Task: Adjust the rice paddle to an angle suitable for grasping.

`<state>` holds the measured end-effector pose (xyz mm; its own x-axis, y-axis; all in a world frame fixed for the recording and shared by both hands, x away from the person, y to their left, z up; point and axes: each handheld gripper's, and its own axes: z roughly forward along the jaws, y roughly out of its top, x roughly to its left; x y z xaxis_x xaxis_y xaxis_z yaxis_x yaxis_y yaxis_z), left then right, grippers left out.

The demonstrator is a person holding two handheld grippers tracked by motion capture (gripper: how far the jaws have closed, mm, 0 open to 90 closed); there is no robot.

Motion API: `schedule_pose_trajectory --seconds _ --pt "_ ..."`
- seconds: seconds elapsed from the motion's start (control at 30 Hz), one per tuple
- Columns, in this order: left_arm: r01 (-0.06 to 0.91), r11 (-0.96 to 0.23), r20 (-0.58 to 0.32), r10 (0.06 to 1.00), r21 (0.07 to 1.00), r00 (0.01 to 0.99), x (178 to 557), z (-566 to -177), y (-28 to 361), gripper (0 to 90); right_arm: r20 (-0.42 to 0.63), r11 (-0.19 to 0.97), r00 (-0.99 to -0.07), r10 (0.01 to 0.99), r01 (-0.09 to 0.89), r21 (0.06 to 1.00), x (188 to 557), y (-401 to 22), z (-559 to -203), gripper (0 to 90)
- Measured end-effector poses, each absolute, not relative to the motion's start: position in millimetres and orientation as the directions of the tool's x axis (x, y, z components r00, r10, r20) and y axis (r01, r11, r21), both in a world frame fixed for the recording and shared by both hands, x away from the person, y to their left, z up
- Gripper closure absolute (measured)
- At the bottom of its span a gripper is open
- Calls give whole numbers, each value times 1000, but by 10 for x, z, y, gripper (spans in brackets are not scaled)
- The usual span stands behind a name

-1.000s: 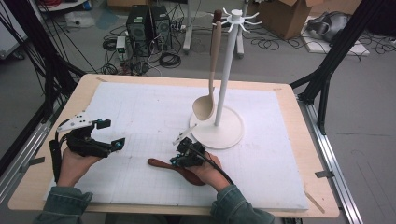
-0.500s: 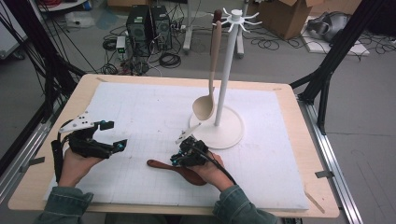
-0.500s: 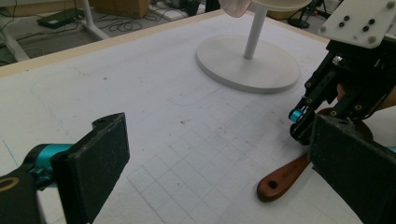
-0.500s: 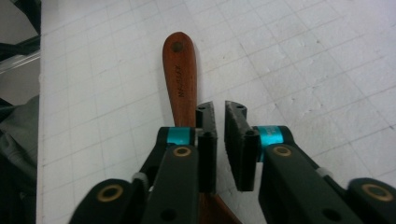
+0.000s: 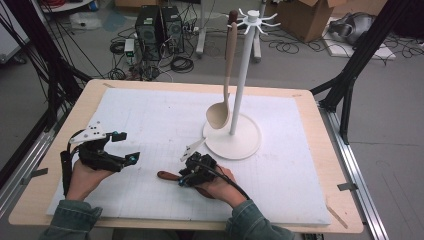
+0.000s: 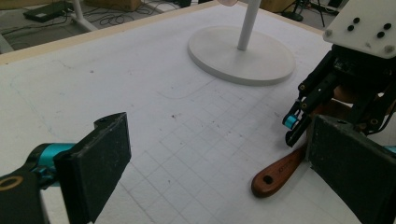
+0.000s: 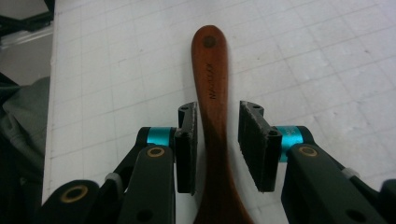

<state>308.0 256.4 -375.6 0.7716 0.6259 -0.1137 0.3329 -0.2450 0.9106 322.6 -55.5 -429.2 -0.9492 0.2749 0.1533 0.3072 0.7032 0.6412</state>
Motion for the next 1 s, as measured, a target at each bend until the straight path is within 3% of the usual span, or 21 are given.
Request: schedule_pose_trajectory --seconds 0.2,0.47,1.0 --pt "334 -245 -115 625 910 772 3084 -3760 2567 70 102 741 -963 248 257 620 3203 -464 -4326 736" --pt "337 -240 -120 627 910 770 3083 -3762 2578 70 51 792 -976 212 203 576 3195 -434 -4276 743" --pt "338 -251 -116 623 907 774 3081 -3771 2555 71 39 804 -981 191 179 567 3194 -475 -4279 771"
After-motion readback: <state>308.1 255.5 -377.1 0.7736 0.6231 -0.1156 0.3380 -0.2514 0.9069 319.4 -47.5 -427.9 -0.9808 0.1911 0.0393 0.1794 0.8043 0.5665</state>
